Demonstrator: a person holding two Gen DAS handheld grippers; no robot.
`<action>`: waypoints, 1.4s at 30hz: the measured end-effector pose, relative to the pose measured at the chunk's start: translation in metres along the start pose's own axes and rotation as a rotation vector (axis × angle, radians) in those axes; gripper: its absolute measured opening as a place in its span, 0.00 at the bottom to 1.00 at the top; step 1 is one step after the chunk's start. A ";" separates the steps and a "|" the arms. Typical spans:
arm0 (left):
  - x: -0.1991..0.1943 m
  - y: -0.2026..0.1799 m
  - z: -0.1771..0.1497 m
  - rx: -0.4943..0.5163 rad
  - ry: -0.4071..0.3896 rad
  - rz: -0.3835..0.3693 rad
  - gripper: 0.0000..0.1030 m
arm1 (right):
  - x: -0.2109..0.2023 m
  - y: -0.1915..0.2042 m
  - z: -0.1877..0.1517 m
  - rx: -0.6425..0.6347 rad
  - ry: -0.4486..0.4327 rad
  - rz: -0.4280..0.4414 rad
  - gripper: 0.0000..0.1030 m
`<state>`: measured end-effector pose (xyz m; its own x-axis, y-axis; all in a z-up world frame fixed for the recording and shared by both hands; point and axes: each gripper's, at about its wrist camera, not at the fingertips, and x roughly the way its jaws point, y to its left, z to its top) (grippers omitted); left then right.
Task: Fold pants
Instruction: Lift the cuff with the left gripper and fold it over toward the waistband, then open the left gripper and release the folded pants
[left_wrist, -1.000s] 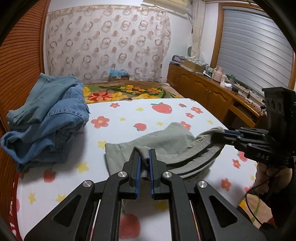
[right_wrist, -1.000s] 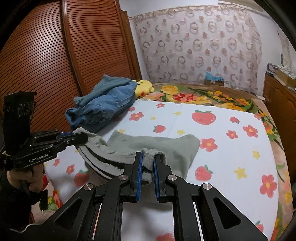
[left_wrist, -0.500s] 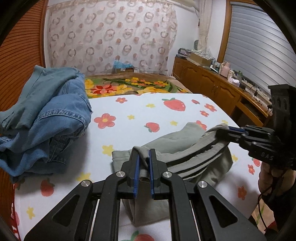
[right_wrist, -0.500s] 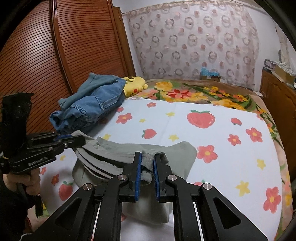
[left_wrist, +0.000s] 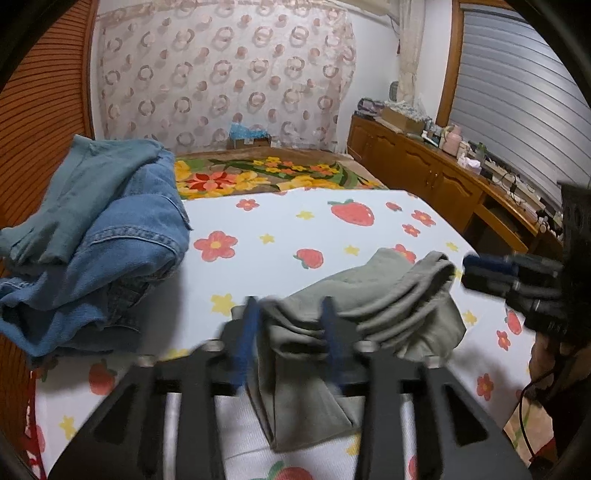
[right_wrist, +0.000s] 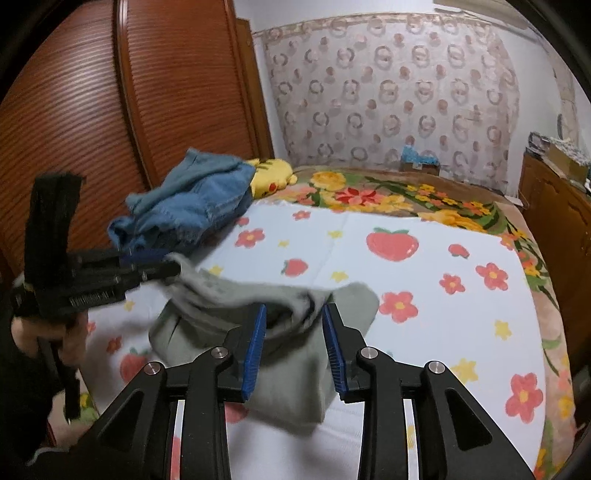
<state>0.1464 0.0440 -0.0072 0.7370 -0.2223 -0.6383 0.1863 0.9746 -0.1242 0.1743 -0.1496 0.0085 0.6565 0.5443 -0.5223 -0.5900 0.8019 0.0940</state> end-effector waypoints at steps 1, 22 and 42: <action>-0.003 0.001 0.000 -0.002 -0.009 -0.005 0.46 | 0.000 0.001 -0.003 -0.009 0.010 0.004 0.32; 0.005 0.001 -0.026 0.021 0.035 0.008 0.51 | 0.070 -0.023 0.034 -0.039 0.142 -0.100 0.34; -0.007 -0.011 -0.053 0.053 0.063 -0.008 0.51 | -0.011 -0.013 -0.017 -0.021 0.122 0.001 0.39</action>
<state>0.1051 0.0358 -0.0417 0.6932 -0.2263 -0.6843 0.2276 0.9696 -0.0901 0.1670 -0.1702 -0.0012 0.5948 0.5097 -0.6217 -0.6008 0.7956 0.0775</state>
